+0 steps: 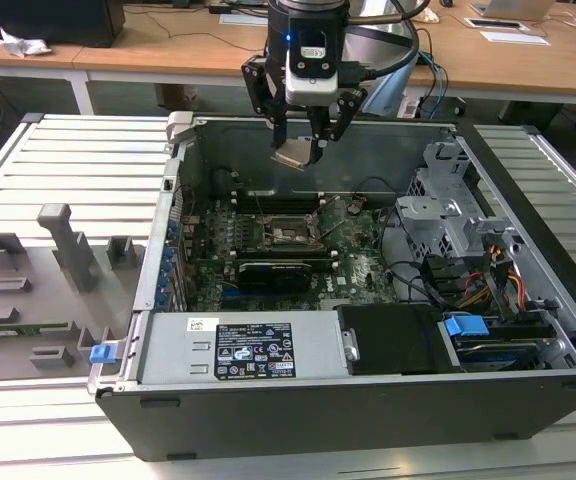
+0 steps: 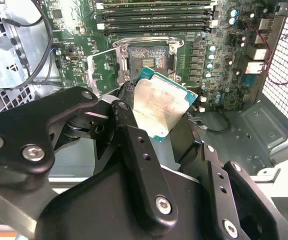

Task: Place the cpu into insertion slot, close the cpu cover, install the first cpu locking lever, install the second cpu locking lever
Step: 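Place the cpu into insertion slot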

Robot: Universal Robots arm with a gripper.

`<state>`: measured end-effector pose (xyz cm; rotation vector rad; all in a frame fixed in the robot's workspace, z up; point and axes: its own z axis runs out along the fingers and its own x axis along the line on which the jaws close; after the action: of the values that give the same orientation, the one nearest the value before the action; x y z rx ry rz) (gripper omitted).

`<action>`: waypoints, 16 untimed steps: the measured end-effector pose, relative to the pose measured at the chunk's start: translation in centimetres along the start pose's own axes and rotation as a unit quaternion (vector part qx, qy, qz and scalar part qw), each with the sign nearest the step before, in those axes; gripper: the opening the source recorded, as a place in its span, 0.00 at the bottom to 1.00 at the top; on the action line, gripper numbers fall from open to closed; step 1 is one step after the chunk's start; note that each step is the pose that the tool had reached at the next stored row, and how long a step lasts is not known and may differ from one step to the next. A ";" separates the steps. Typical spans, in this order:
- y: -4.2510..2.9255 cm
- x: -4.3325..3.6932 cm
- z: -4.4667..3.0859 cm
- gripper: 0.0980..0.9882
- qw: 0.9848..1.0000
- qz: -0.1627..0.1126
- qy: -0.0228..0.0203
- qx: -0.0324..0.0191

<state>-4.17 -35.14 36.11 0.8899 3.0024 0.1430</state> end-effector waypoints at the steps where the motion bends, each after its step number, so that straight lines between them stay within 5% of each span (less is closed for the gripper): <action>1: 0.00 0.00 0.00 0.48 1.000 0.004 0.000 0.000; 16: 0.00 0.00 0.06 0.48 0.999 0.040 -0.004 -0.001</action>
<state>-4.17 -35.13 36.05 1.0094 2.9605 0.1423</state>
